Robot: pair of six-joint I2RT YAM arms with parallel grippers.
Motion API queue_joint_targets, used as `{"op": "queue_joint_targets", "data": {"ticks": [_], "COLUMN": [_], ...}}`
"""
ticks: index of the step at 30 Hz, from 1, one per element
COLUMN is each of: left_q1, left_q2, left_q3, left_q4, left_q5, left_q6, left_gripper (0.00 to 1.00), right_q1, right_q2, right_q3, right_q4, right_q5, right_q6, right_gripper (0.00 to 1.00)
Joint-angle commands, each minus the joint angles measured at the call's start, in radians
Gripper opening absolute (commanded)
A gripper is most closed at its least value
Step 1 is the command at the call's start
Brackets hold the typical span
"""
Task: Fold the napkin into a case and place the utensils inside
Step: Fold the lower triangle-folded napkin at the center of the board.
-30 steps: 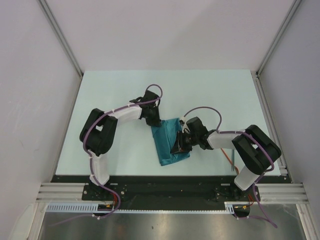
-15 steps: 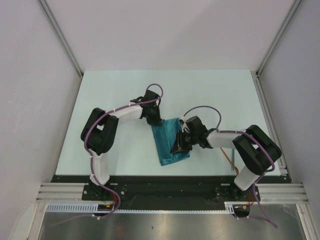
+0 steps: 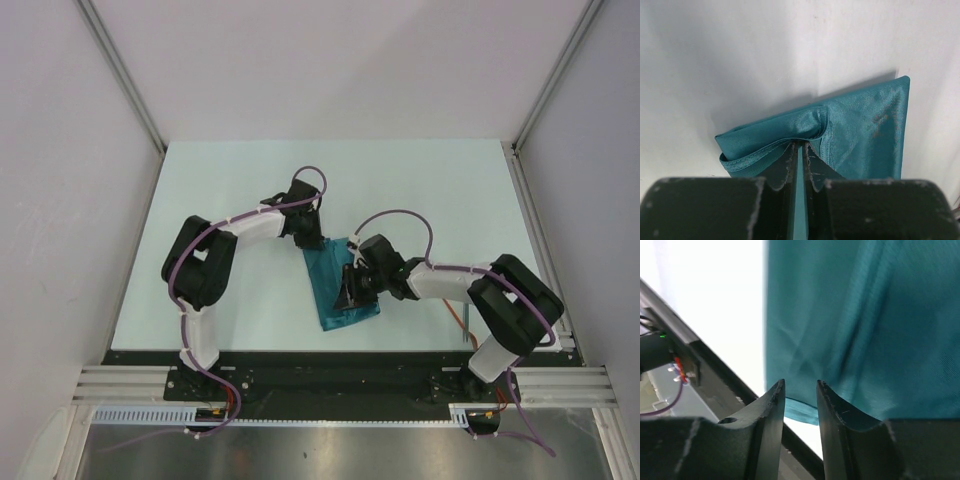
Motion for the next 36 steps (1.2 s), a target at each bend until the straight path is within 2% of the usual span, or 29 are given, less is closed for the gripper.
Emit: {"op": "queue_joint_targets", "data": {"ticks": [1, 7, 9, 12, 15, 17, 20, 21, 22, 23, 24, 27, 28, 31, 36], "left_q1": [-0.004, -0.004, -0.004, -0.007, -0.009, -0.016, -0.044, -0.056, -0.087, -0.105, -0.124, -0.219, -0.277, -0.379, -0.501], "left_q2": [-0.002, -0.012, -0.028, -0.077, -0.143, -0.192, -0.254, -0.295, -0.324, -0.352, -0.41, -0.516, -0.533, -0.553, -0.553], "left_q3": [0.001, 0.004, 0.004, 0.001, -0.002, -0.02, -0.066, -0.107, -0.132, -0.188, -0.218, -0.337, -0.362, -0.413, -0.451], "left_q4": [0.028, 0.019, 0.013, -0.001, -0.022, -0.041, -0.03, -0.012, 0.002, 0.019, 0.048, 0.149, 0.169, 0.193, 0.188], "left_q5": [-0.008, -0.018, -0.009, -0.003, 0.002, 0.009, 0.014, 0.011, 0.008, -0.013, -0.027, -0.075, -0.089, -0.126, -0.212], "left_q6": [0.004, 0.013, 0.018, 0.033, 0.055, 0.068, 0.088, 0.102, 0.111, 0.121, 0.133, 0.173, 0.185, 0.242, 0.327], "left_gripper": [0.11, 0.11, 0.15, 0.25, 0.42, 0.45, 0.49, 0.48, 0.45, 0.35, 0.31, 0.25, 0.25, 0.36, 0.46], "right_q1": [0.001, 0.004, 0.002, -0.008, -0.031, -0.047, -0.073, -0.076, -0.079, -0.082, -0.084, -0.093, -0.094, -0.104, -0.108], "right_q2": [0.055, 0.01, -0.03, -0.076, -0.113, -0.13, -0.129, -0.124, -0.121, -0.116, -0.103, -0.086, -0.078, -0.067, -0.052], "right_q3": [-0.057, -0.028, -0.021, -0.016, -0.045, -0.077, -0.111, -0.117, -0.12, -0.123, -0.123, -0.133, -0.136, -0.14, -0.163], "right_q4": [0.063, 0.039, -0.003, -0.055, -0.07, -0.046, 0.0, 0.016, 0.023, 0.023, 0.023, 0.075, 0.083, 0.106, 0.137], "right_q5": [0.009, 0.015, 0.026, 0.034, 0.021, 0.0, -0.031, -0.035, -0.044, -0.048, -0.051, -0.072, -0.077, -0.098, -0.097], "right_q6": [0.01, 0.006, 0.009, 0.018, 0.035, 0.049, 0.069, 0.072, 0.072, 0.072, 0.072, 0.07, 0.072, 0.078, 0.084], "right_gripper": [0.34, 0.34, 0.36, 0.4, 0.42, 0.41, 0.31, 0.24, 0.2, 0.18, 0.11, 0.02, 0.01, 0.0, 0.0]}}
